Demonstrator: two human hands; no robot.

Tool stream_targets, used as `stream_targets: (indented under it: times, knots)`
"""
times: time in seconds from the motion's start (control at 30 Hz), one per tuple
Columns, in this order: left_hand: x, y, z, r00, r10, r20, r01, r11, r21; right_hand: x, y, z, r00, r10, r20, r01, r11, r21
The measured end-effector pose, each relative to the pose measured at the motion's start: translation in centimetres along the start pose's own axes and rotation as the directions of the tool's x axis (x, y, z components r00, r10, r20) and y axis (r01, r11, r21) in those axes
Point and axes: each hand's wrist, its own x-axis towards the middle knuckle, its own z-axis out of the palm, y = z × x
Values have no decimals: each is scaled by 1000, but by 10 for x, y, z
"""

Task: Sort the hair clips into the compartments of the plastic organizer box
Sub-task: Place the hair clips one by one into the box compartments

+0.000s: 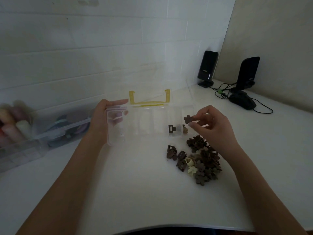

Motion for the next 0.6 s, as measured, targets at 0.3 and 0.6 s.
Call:
stream_targets:
  times: [0.3,0.6]
  knots:
    - [1,-1,1,1000,19,-23,-19,1000,0,0,4,4,968,-223,113,250,880,-404]
    - [4,-2,0,999,41,-28,-41,999,7,-10,4,12,887,-79,454,279,876,-393]
